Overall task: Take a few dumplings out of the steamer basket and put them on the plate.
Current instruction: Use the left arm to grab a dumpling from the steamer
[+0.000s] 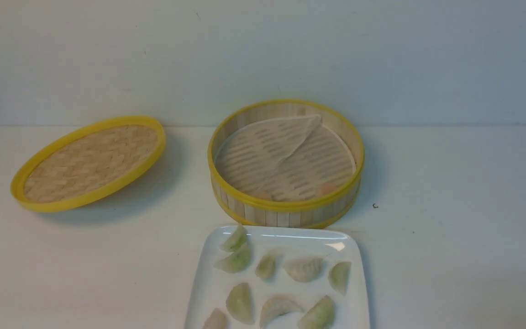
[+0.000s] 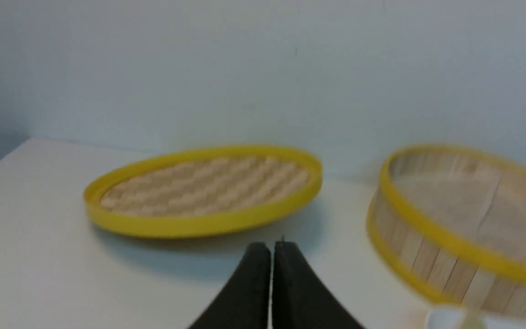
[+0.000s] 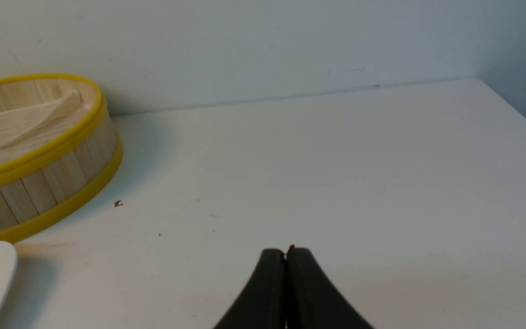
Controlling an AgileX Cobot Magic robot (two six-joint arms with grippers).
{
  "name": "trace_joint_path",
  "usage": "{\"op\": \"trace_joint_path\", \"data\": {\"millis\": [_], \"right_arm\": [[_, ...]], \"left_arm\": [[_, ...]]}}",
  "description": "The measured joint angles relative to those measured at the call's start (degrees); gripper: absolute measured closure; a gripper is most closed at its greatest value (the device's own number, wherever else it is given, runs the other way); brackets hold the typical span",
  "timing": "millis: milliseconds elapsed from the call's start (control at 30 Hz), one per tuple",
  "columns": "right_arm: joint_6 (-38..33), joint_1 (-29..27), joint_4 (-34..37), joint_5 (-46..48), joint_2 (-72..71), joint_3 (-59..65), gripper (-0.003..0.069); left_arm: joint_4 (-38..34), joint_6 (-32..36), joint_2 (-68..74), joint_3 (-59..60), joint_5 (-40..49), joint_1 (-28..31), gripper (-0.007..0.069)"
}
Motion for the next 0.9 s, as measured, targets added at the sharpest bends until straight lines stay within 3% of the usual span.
{"op": "trace_joint_path", "data": {"millis": [167,333,533,700,900], "right_arm": [[0.0,0.0,-0.04,0.0,0.0,0.0,0.0673],[0.07,0.0,0.39,-0.06,0.0,0.0,0.0673],[3.93,0.0,12.17,-10.96,0.0,0.35,0.0673],[7.18,0.0,22.23,-19.86,0.0,0.35,0.0673],[7.37,0.0,24.25,-24.4,0.0,0.35,0.0673]], "left_arm": [[-7.27,-2.59,0.0,0.0,-8.97,0.0,0.0631],[-8.36,-2.66,0.0,0.0,-12.23,0.0,0.0631],[-8.37,-10.44,0.0,-0.16,-19.97,0.0,0.0631],[-4.73,-15.41,0.26,-6.64,-18.14,0.0,0.0631],[7.83,-16.23,7.87,-23.16,-5.74,0.0,0.0631]]}}
